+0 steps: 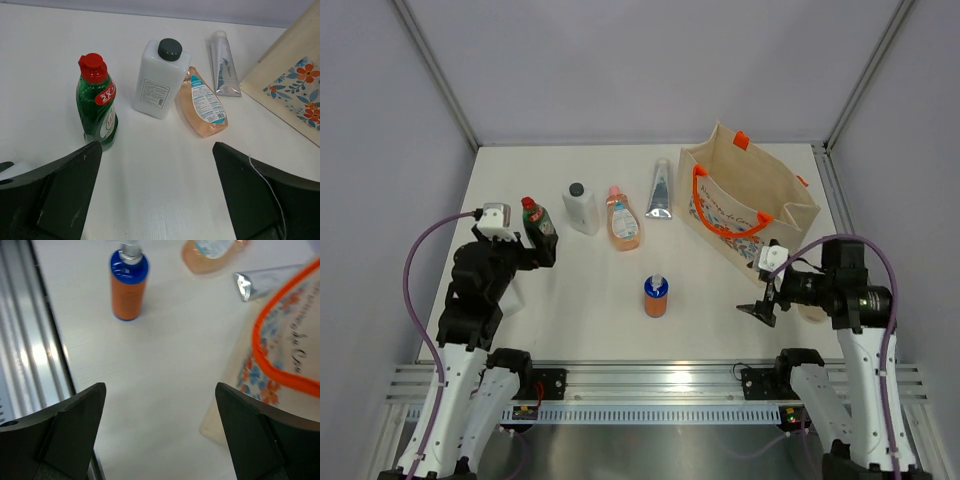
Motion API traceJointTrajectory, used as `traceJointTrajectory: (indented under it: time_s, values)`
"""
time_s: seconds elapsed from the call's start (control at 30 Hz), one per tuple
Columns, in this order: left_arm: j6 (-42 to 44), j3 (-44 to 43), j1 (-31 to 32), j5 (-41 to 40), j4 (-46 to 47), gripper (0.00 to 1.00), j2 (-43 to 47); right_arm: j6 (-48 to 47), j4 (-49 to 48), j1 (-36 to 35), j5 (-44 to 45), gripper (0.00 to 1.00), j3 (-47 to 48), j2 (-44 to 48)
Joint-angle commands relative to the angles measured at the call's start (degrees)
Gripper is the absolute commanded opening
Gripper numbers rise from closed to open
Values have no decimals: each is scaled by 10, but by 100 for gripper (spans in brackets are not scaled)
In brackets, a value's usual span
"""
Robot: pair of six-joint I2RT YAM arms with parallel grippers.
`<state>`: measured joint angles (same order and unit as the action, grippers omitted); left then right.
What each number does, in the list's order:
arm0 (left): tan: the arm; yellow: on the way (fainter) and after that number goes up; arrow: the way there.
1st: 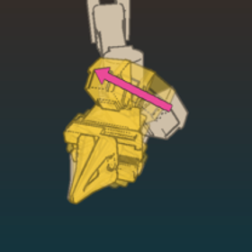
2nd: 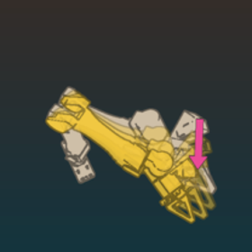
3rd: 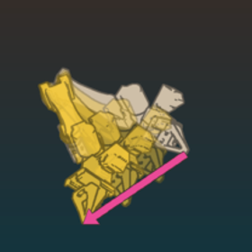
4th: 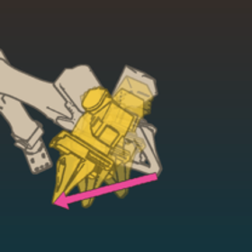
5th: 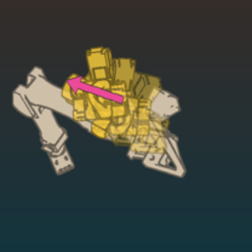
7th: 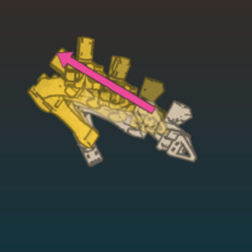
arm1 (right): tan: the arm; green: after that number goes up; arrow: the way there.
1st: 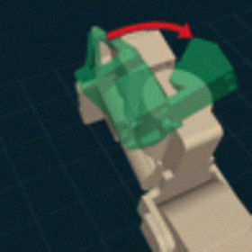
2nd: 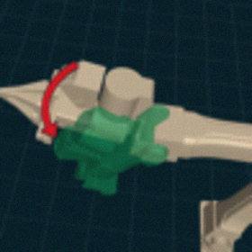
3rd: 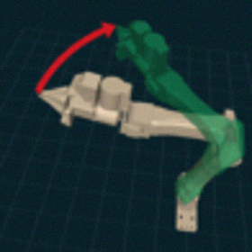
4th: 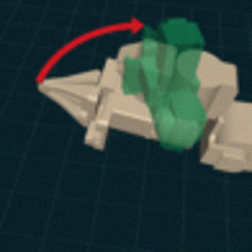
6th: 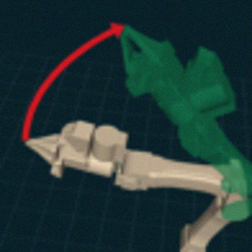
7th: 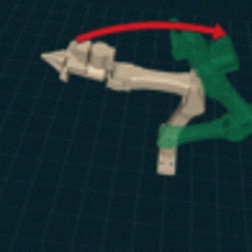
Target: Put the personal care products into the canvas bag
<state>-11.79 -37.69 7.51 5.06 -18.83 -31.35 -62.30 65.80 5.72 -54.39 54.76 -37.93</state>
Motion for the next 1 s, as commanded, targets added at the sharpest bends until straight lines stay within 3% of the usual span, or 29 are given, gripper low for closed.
traceJointTrajectory:
  time_s: [0.0,0.17,0.33,0.53,0.77,0.97]
  values:
    - [12,-10,1,48,23,99,6,-75,26,-104,-40,100,18,-52]
    - [14,0,1,98,46,99,12,44,-98,-203,16,99,-1,-116]
    - [22,4,1,130,56,99,9,98,-164,-287,90,100,-9,-204]
    - [25,6,2,137,58,99,13,180,-327,-419,176,99,-57,-267]
    - [27,4,2,135,56,99,19,291,-476,-471,216,99,-24,-391]
    - [27,6,2,138,58,99,32,307,-554,-504,189,100,-39,-427]
